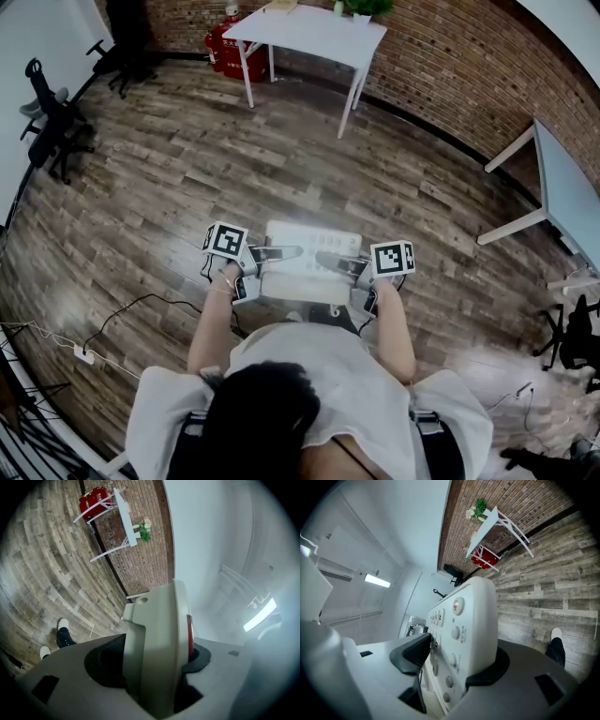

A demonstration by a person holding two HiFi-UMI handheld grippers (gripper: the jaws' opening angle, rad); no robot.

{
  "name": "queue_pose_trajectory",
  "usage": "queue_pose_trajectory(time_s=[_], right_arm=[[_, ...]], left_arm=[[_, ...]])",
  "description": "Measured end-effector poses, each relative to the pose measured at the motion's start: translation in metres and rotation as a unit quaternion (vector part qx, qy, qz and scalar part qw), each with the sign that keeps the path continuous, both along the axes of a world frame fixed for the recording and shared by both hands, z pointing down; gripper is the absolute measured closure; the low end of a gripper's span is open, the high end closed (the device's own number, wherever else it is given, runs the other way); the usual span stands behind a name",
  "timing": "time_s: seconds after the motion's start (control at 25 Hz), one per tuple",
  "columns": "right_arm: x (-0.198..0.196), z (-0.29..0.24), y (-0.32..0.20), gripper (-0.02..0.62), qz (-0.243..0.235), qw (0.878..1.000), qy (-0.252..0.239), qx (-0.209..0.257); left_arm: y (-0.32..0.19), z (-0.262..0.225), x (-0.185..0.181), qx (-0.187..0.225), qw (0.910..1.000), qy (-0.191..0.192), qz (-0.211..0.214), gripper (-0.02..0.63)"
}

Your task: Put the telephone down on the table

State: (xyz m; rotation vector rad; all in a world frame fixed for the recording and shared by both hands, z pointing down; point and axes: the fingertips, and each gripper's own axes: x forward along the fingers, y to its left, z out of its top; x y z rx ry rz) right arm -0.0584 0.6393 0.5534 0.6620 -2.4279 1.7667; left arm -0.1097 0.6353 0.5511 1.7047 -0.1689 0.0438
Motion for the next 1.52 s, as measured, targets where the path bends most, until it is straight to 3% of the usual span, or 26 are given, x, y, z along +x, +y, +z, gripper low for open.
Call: queue_pose_trajectory(time_s=[0.32, 0.6, 1.2, 1.52], right_arm=[[0.014, -0.003, -0.031, 0.331, -0.017, 1.000, -0.017, 0.005], [0.044, -0.005, -0.082, 0.333, -0.021, 1.000, -0.002, -0.001], [0.093, -0.010, -0.179, 0.333, -0.047, 0.999, -0.022, -0.004], [0.108, -0.009, -0.199, 0.336, -0.047, 0.999, -0.024, -0.008]], left_arm=[[-0.031, 0.000, 0.017, 0.004, 0.9999, 0.000, -0.013, 0.310], [-0.081, -0.005, 0.044, -0.001, 0.9998, 0.002, -0.018, 0.310], [-0.176, -0.006, 0.095, -0.008, 0.9990, -0.006, -0.043, 0.310], [-0.197, -0.006, 0.109, -0.001, 0.9991, -0.007, -0.042, 0.310]])
